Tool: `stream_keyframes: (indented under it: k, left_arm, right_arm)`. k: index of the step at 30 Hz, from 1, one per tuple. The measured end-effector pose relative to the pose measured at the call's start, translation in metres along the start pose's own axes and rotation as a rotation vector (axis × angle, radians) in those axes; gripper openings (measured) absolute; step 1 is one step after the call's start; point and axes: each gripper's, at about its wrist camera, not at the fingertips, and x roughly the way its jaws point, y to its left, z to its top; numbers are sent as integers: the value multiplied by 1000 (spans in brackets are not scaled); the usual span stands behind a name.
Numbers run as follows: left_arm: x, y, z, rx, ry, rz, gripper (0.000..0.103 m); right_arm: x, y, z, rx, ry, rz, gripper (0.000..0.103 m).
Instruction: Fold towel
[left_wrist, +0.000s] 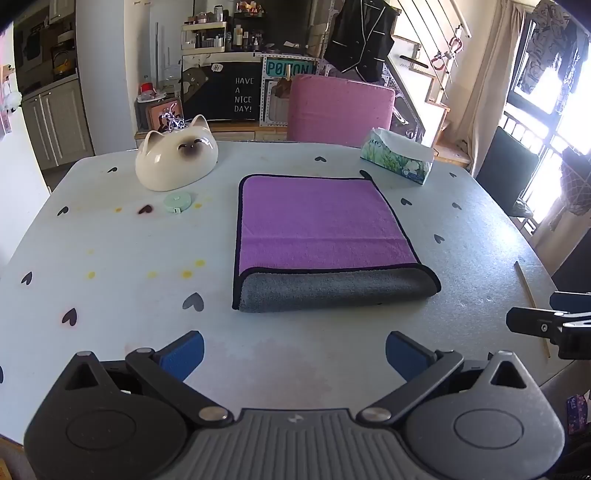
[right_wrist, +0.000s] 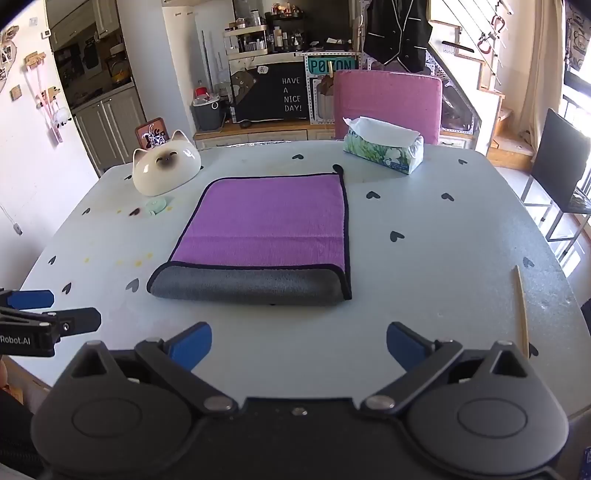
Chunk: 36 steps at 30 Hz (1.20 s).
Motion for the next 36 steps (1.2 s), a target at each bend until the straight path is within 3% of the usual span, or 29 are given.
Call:
stream_keyframes:
  k: [36]
  left_arm:
    - [-1,-1,0,0,1,-2,103]
  right_arm:
    - [-1,2,1,4,3,3,101]
